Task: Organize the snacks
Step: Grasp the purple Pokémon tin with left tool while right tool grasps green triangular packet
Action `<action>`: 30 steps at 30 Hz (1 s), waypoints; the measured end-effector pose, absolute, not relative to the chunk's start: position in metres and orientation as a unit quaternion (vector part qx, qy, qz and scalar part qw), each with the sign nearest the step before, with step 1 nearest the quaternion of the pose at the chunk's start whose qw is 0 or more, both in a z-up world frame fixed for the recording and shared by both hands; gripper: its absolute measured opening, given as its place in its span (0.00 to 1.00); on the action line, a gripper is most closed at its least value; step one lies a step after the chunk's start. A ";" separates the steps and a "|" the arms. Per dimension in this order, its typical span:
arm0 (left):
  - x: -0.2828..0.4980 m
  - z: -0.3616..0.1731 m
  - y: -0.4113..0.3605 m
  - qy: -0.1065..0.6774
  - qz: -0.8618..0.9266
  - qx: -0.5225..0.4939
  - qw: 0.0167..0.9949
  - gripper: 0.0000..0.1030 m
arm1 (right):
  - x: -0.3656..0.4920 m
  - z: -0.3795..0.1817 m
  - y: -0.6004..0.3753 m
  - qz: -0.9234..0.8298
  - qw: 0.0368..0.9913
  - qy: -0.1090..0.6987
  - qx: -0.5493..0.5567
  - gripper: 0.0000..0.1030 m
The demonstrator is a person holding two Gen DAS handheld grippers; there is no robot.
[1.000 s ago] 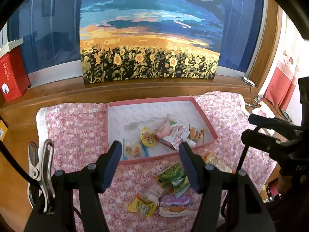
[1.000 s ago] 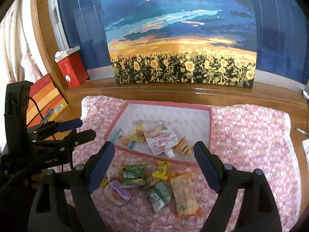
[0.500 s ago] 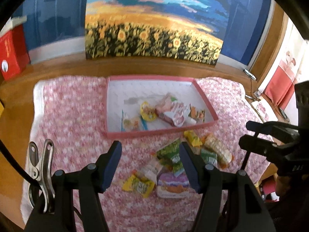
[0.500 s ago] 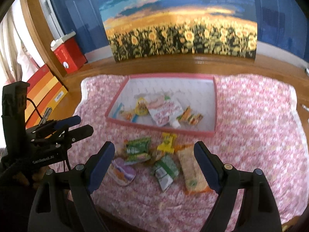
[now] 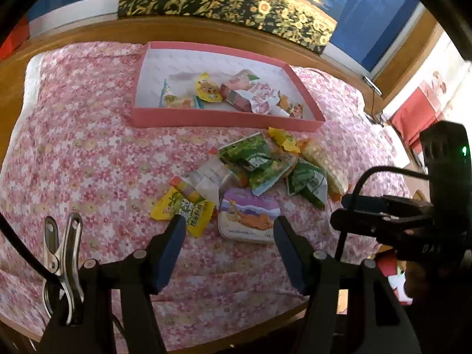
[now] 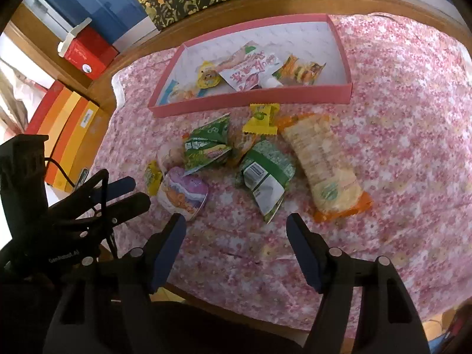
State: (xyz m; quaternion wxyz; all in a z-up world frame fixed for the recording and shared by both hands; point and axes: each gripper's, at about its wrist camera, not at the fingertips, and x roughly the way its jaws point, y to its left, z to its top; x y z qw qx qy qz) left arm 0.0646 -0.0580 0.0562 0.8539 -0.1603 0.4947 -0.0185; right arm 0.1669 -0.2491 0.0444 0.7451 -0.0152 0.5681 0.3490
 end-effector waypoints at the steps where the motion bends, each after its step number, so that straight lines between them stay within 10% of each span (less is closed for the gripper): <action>1: 0.066 0.057 -0.061 0.492 -0.024 -0.146 0.858 0.63 | 0.167 0.046 -0.250 0.349 0.747 0.566 -0.013 0.71; 13: 0.102 0.023 -0.087 0.515 -0.077 -0.093 0.849 0.79 | 0.176 0.068 -0.293 0.300 0.786 0.540 0.001 0.71; 16: 0.107 0.020 -0.101 0.515 -0.062 -0.034 0.854 0.63 | 0.180 0.072 -0.299 0.294 0.792 0.535 0.005 0.71; 30: 0.095 0.047 -0.077 0.492 -0.065 -0.069 0.866 0.63 | 0.203 0.076 -0.269 0.345 0.775 0.529 -0.016 0.71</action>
